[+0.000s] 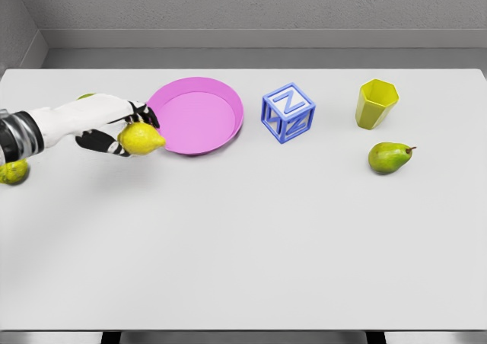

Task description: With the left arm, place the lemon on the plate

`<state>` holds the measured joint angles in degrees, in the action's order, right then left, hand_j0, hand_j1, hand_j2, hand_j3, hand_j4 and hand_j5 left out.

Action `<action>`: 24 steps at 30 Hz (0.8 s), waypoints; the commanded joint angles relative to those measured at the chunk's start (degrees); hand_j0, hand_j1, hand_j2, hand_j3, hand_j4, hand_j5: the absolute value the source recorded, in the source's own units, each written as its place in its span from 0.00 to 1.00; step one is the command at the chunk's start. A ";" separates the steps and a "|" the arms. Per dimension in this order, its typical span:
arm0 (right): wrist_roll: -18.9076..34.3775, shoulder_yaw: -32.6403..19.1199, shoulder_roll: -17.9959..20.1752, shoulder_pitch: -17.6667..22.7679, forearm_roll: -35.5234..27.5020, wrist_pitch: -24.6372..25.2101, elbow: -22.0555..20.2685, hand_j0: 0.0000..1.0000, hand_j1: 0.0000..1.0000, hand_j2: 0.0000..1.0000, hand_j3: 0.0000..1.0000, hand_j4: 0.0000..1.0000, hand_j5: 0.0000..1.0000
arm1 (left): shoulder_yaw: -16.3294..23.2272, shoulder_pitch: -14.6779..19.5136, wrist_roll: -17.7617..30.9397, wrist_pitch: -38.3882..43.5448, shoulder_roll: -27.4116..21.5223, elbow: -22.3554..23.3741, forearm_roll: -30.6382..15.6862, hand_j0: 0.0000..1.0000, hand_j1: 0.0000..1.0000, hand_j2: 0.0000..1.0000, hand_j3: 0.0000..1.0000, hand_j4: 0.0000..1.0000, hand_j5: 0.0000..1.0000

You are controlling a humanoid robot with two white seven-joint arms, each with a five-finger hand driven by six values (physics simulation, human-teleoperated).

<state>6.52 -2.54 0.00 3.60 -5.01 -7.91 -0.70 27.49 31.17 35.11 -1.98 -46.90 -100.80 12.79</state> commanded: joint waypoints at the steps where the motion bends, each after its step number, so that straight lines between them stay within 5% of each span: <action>1: -0.02 -0.01 0.00 0.00 0.00 0.00 0.00 1.00 1.00 1.00 1.00 1.00 1.00 | -0.07 0.73 -0.11 0.93 3.30 0.25 -0.39 0.55 0.55 0.55 0.55 0.55 0.55; 5: 0.07 -0.01 0.00 0.00 0.00 0.00 0.00 1.00 1.00 1.00 1.00 1.00 1.00 | 1.78 11.89 -0.11 2.60 15.17 9.04 1.36 0.54 0.54 0.54 0.54 0.54 0.54; 7: -0.02 -0.01 0.00 0.00 0.00 0.00 0.00 1.00 1.00 1.00 1.00 1.00 1.00 | 4.68 14.79 -0.11 2.51 20.09 14.75 6.55 0.55 0.55 0.55 0.55 0.55 0.55; 12: -0.02 -0.01 0.00 0.00 0.00 0.00 0.00 1.00 1.00 1.00 1.00 1.00 1.00 | 4.77 14.44 -0.11 1.90 23.35 22.66 11.73 0.63 0.63 0.63 0.63 0.63 0.63; 16: 0.07 -0.01 0.00 0.00 0.00 0.00 0.00 1.00 1.00 1.00 1.00 1.00 1.00 | 3.71 14.27 -0.11 1.81 22.47 23.54 11.82 1.00 1.00 1.00 1.00 1.00 1.00; 24: -0.02 -0.01 0.00 0.00 0.00 0.00 0.00 1.00 1.00 1.00 1.00 1.00 1.00 | 1.43 14.36 -0.11 -0.21 20.71 23.46 11.56 1.00 1.00 1.00 1.00 1.00 1.00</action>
<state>6.51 -2.54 0.00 3.60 -5.00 -7.91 -0.70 29.23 45.44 35.03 -1.10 -25.88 -77.45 24.49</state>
